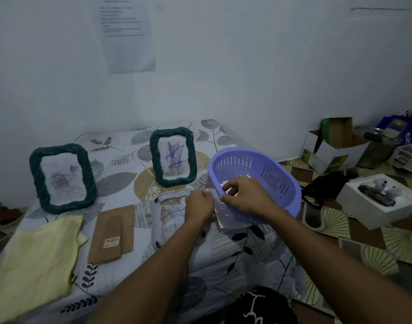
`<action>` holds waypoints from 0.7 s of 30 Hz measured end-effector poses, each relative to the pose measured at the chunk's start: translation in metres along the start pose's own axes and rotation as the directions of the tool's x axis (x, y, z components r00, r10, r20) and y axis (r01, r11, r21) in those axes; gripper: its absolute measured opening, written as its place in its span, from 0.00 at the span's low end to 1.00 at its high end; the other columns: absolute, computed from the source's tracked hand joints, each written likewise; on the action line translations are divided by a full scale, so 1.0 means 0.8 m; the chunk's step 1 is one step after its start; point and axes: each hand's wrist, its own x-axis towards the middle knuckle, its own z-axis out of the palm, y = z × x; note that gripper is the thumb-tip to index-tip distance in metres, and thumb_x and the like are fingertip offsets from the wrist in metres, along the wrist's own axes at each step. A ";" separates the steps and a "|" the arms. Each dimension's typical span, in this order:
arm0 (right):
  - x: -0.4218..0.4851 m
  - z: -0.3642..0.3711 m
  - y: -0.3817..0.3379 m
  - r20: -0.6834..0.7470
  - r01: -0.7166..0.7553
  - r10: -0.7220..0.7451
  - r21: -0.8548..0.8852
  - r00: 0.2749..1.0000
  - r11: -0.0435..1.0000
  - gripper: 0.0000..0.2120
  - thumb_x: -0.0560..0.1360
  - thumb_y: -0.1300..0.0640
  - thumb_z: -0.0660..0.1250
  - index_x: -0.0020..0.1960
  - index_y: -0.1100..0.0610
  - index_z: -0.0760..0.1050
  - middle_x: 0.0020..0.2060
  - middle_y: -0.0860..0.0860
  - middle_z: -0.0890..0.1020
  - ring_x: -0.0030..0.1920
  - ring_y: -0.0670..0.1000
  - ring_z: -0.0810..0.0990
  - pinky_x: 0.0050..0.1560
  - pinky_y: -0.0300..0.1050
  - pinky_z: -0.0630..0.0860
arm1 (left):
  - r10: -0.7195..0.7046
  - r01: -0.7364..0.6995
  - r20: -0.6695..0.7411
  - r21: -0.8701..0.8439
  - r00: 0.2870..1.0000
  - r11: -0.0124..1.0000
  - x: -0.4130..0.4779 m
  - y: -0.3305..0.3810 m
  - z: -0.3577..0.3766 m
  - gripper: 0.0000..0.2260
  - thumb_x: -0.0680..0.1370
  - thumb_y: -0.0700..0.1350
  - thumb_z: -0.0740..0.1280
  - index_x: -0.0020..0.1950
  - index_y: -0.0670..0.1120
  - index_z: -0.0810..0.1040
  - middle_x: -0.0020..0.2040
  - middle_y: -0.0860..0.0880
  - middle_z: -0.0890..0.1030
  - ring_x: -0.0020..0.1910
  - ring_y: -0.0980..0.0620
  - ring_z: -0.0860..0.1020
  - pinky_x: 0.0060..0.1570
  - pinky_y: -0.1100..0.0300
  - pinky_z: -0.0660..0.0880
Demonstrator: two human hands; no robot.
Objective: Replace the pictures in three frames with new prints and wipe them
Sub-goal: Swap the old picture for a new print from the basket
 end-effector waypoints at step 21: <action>0.068 0.018 0.052 0.154 -0.125 0.227 -0.491 0.962 0.862 0.17 0.67 0.51 0.74 0.30 0.55 0.67 0.32 0.53 0.73 0.36 0.56 0.75 0.37 0.44 0.70 | 0.333 -0.334 0.031 0.047 0.942 0.941 0.000 0.032 -0.012 0.18 0.80 0.47 0.64 0.68 0.42 0.72 0.60 0.45 0.79 0.53 0.47 0.78 0.55 0.52 0.75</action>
